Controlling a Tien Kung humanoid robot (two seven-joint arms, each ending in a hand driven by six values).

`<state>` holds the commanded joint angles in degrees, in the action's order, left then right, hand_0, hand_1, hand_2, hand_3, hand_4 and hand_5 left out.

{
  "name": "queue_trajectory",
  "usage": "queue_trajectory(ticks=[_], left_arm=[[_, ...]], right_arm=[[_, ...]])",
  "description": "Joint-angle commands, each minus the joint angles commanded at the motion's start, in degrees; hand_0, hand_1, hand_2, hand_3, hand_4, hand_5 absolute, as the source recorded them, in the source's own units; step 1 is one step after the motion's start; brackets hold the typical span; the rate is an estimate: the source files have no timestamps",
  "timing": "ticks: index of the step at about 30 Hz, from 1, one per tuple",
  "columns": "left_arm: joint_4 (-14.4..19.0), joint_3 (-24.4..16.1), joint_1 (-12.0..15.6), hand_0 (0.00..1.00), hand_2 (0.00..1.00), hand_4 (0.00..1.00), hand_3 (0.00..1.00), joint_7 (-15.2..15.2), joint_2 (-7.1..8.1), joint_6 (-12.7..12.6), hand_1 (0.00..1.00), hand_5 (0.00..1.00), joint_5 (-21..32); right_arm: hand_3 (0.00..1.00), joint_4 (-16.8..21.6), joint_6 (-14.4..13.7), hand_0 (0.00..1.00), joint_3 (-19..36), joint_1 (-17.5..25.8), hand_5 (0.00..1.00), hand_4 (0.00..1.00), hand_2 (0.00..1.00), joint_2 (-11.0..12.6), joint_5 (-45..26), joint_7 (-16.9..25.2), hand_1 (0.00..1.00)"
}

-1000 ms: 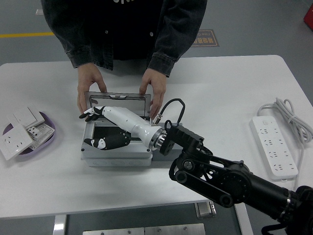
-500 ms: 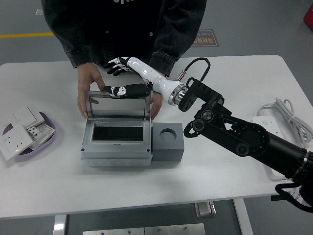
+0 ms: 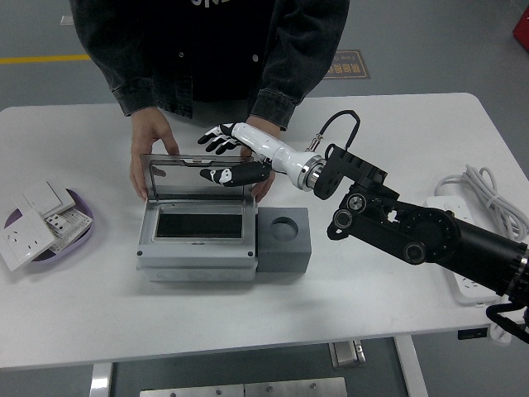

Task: Pick up the cylinder from the cube,place it in the box,flap close box

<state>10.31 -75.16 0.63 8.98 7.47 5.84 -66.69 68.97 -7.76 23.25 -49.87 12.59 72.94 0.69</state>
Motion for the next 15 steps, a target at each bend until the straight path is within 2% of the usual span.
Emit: queue_trajectory(ticks=[7, 15], left_arm=[[0.0, 0.0, 0.1, 0.638, 0.660, 0.752, 0.704, -0.2, 0.02, 0.0, 0.672, 0.324, 0.2], [0.0, 0.6, 0.4, 0.638, 0.661, 0.752, 0.703, -0.7, 0.01, 0.0, 0.673, 0.324, 1.1]], right_arm=[[0.749, 7.0, -0.6, 0.774, -3.0, 1.2, 0.361, 0.736, 0.708, 2.7, 1.1, -1.1, 0.688], [0.739, 14.5, -1.2, 0.772, -4.0, 3.7, 0.376, 0.729, 0.709, 5.7, 3.4, -3.0, 0.687]])
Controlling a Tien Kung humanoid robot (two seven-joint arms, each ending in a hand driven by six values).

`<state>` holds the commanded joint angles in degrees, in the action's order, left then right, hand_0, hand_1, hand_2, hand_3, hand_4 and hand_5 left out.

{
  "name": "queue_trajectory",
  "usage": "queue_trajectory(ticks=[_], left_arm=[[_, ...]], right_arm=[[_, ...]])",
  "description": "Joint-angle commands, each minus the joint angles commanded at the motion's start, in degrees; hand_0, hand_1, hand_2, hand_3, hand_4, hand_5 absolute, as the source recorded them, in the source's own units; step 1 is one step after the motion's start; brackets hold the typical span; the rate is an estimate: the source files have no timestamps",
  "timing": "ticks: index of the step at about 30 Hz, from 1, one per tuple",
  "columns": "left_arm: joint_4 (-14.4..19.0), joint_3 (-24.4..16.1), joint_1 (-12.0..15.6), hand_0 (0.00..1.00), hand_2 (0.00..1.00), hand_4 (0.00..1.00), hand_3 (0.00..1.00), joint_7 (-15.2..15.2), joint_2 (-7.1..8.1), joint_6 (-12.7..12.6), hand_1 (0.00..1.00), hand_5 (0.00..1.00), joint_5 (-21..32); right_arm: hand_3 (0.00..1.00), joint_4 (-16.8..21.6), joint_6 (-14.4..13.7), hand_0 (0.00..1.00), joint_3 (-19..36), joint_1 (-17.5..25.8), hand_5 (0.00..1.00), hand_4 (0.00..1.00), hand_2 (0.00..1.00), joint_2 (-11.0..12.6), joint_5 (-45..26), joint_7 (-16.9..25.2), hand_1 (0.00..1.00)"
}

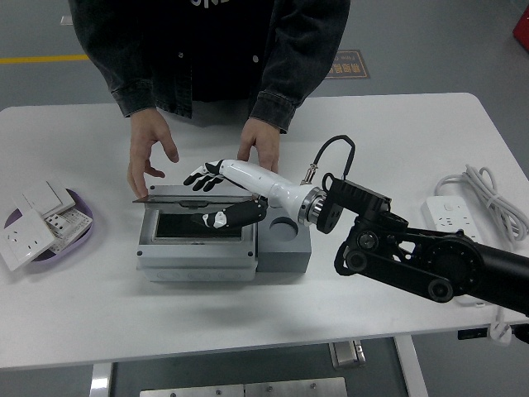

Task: Pick up the cylinder from the cube,place it in the box,flap close box

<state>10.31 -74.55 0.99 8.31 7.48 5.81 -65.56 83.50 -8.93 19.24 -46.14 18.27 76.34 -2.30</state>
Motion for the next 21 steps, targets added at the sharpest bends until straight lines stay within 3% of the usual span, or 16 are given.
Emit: queue_trajectory(ticks=[4, 9, 14, 21], left_arm=[[0.0, 0.1, 0.1, 0.638, 0.661, 0.752, 0.703, -0.1, -0.03, 0.0, 0.673, 0.324, 0.2], [0.0, -0.2, 0.2, 0.638, 0.660, 0.752, 0.703, -0.1, -0.04, 0.0, 0.673, 0.324, 0.0], [0.0, -0.1, 0.0, 0.638, 0.661, 0.752, 0.703, -0.2, -0.09, 0.1, 0.673, 0.324, 0.1], [0.0, 0.0, 0.1, 0.638, 0.659, 0.752, 0.704, -0.2, -0.22, 0.1, 0.672, 0.323, 0.1]], right_arm=[[0.739, 2.9, 1.8, 0.772, -2.6, 1.6, 0.376, 0.729, 0.709, 1.4, -4.2, -0.4, 0.687], [0.737, 2.2, 3.2, 0.763, -4.1, 3.3, 0.382, 0.721, 0.711, 1.7, -11.9, 2.0, 0.687], [0.780, 2.7, 2.8, 0.762, 0.2, 5.4, 0.380, 0.720, 0.725, 2.3, -16.6, 4.0, 0.692], [0.781, 8.0, 3.5, 0.750, 8.9, 9.3, 0.379, 0.708, 0.725, 4.8, -12.5, 3.3, 0.692]])
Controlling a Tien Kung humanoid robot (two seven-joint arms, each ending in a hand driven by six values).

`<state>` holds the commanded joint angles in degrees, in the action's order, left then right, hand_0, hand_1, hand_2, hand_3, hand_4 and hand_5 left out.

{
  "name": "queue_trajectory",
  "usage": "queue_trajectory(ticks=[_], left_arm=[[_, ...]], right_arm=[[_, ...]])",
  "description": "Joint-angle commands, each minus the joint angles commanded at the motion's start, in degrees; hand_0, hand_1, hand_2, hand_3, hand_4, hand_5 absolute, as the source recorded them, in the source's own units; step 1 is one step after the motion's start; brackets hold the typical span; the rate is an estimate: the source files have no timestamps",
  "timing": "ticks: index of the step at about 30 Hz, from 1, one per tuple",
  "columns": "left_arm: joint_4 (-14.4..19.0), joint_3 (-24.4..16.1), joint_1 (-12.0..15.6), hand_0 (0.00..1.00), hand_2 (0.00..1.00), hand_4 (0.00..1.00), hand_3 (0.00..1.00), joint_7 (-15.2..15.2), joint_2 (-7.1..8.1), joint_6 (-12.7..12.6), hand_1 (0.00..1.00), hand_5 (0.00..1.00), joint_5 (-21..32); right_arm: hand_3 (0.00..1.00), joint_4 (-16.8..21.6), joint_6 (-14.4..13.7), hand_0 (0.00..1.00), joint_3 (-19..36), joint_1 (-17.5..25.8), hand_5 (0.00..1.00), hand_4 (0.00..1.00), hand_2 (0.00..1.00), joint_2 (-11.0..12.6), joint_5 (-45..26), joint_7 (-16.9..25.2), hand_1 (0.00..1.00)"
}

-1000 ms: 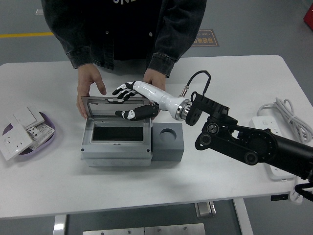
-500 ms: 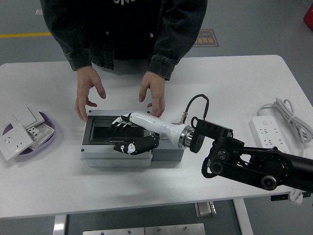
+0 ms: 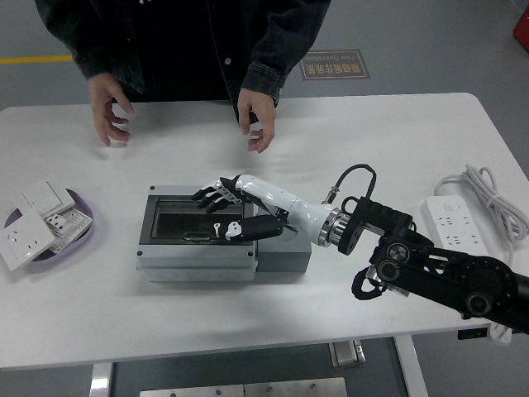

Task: Pick up the cylinder from the cube,place it in the box,flap close box

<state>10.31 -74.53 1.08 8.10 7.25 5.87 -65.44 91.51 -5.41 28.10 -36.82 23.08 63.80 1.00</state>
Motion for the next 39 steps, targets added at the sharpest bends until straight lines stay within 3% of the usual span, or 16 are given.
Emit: queue_trajectory(ticks=[4, 8, 12, 15, 22, 26, 27, 32, 33, 39], left_arm=[[0.0, 0.2, 0.1, 0.638, 0.660, 0.752, 0.703, -0.1, -0.06, 0.0, 0.673, 0.324, 0.2], [0.0, 0.3, 0.4, 0.638, 0.660, 0.752, 0.703, -0.2, -0.42, 0.0, 0.673, 0.324, 0.7], [0.0, -0.8, 0.9, 0.638, 0.661, 0.752, 0.704, 0.1, -1.06, -0.1, 0.671, 0.324, 0.1], [0.0, -0.8, 1.1, 0.637, 0.659, 0.751, 0.703, 0.1, -1.55, -0.1, 0.672, 0.326, 0.2], [0.0, 0.5, 1.6, 0.638, 0.659, 0.750, 0.704, -0.5, -1.10, 0.1, 0.672, 0.323, 1.4], [0.0, 0.5, 1.5, 0.638, 0.659, 0.750, 0.704, -0.5, -0.39, 0.1, 0.672, 0.323, 1.4], [0.0, 0.5, 1.6, 0.637, 0.659, 0.751, 0.704, -0.5, -0.27, 0.1, 0.672, 0.326, 1.3], [0.0, 0.5, 1.8, 0.637, 0.659, 0.751, 0.704, -0.3, -0.05, 0.2, 0.672, 0.326, 0.8], [0.0, 0.5, 1.8, 0.637, 0.659, 0.751, 0.703, -0.3, -0.05, 0.2, 0.672, 0.327, 0.7], [0.0, 0.7, 1.8, 0.637, 0.659, 0.752, 0.703, -0.6, -0.29, 0.2, 0.672, 0.327, 1.0]], right_arm=[[0.760, 3.6, 2.3, 0.750, 6.7, 4.8, 0.377, 0.699, 0.723, 0.1, 4.8, -1.4, 0.693], [0.760, 5.1, 4.1, 0.750, 15.3, 11.0, 0.377, 0.699, 0.723, -2.2, 11.3, -2.4, 0.693], [0.759, 1.1, 2.8, 0.749, 24.2, 18.1, 0.376, 0.698, 0.722, -6.7, 16.5, 2.4, 0.688], [0.735, -2.5, 2.2, 0.749, 30.8, 23.5, 0.366, 0.697, 0.713, -9.5, 14.9, 6.6, 0.683], [0.772, -9.5, 3.1, 0.725, 44.7, 33.2, 0.358, 0.739, 0.726, -11.5, 11.3, 13.9, 0.683], [0.772, -11.3, 4.3, 0.725, 50.2, 34.2, 0.358, 0.739, 0.726, -11.8, 9.6, 14.6, 0.683], [0.734, -11.5, 4.5, 0.727, 51.2, 34.1, 0.340, 0.826, 0.594, -11.8, 9.3, 14.7, 0.649], [0.734, -11.1, 5.1, 0.727, 53.7, 34.2, 0.340, 0.826, 0.594, -12.4, 8.2, 14.7, 0.649], [0.707, -10.7, 5.1, 0.669, 54.0, 34.3, 0.316, 0.887, 0.619, -12.5, 8.0, 14.8, 0.634], [0.712, -8.7, 5.0, 0.699, 55.0, 35.0, 0.303, 0.884, 0.644, -12.1, 7.1, 14.8, 0.657]])
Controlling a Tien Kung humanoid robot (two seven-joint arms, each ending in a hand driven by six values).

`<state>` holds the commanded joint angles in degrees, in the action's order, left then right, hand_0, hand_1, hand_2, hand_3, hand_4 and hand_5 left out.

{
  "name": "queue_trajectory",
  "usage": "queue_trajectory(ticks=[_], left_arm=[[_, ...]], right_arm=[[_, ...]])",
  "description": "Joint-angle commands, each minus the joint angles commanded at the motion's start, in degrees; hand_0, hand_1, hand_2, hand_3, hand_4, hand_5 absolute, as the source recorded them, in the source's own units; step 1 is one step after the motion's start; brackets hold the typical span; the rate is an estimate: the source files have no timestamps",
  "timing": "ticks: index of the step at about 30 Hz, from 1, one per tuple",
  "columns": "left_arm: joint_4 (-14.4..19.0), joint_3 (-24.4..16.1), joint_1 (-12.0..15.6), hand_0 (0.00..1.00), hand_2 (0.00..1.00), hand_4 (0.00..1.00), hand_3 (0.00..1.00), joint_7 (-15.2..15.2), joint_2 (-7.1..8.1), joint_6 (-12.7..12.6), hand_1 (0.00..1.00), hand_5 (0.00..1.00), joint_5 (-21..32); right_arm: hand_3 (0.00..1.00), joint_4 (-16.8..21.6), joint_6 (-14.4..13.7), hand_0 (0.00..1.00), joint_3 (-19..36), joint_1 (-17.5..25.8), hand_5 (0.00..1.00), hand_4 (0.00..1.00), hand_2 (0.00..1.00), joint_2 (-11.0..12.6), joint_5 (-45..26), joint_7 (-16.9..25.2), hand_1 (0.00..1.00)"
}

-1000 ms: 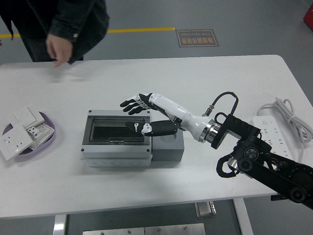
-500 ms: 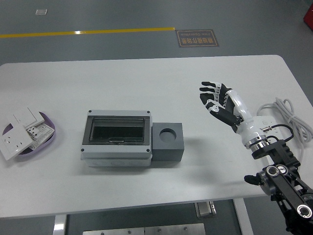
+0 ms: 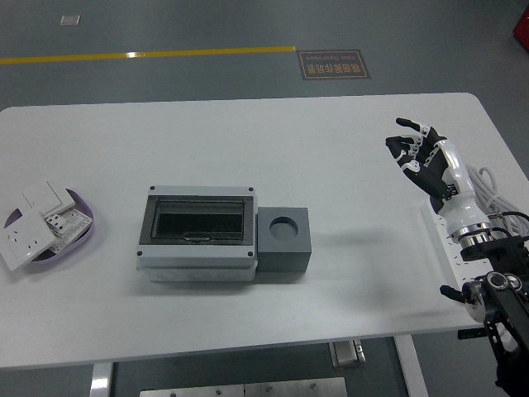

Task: Pick up the cylinder from the cube,place it in the box,flap close box

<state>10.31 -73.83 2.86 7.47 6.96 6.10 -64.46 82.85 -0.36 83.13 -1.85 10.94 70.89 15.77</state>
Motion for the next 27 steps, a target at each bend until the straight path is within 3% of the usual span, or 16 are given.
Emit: queue_trajectory(ticks=[5, 6, 11, 12, 18, 27], left_arm=[[0.0, -0.4, 0.3, 0.637, 0.659, 0.752, 0.703, 0.1, -0.20, -0.1, 0.672, 0.327, 0.2], [0.0, -0.6, 0.4, 0.637, 0.659, 0.752, 0.704, 0.1, -0.20, -0.1, 0.672, 0.327, 0.1], [0.0, -1.7, 0.5, 0.637, 0.659, 0.752, 0.704, 0.5, 0.10, -0.3, 0.672, 0.327, -0.1], [0.0, -1.8, 0.5, 0.637, 0.659, 0.752, 0.704, 0.5, 0.21, -0.3, 0.672, 0.326, -0.1], [0.0, -1.7, 0.6, 0.638, 0.661, 0.752, 0.704, 0.4, 0.60, -0.5, 0.672, 0.325, 1.2], [0.0, -0.5, 1.6, 0.637, 0.661, 0.752, 0.703, 0.2, 0.27, -0.6, 0.672, 0.324, 3.2]], right_arm=[[0.712, 1.4, -0.5, 0.699, 1.0, 0.6, 0.303, 0.884, 0.644, -0.1, -0.5, -0.3, 0.657], [0.726, 1.5, -0.6, 0.719, 1.1, 0.6, 0.194, 0.802, 0.667, -0.2, -0.5, -0.5, 0.681], [0.726, 1.7, -1.0, 0.719, 1.7, 0.5, 0.194, 0.802, 0.667, -0.9, -0.4, -1.0, 0.681], [0.706, 1.8, -1.0, 0.729, 1.8, 0.6, 0.061, 0.614, 0.667, -1.0, -0.4, -1.2, 0.686], [0.692, 5.0, -1.2, 0.720, 1.9, 0.6, 0.060, 0.587, 0.667, -1.8, 2.9, -2.4, 0.681], [0.696, 4.9, -0.9, 0.741, 2.4, 0.7, 0.086, 0.603, 0.687, -2.7, 3.3, -2.7, 0.687]])
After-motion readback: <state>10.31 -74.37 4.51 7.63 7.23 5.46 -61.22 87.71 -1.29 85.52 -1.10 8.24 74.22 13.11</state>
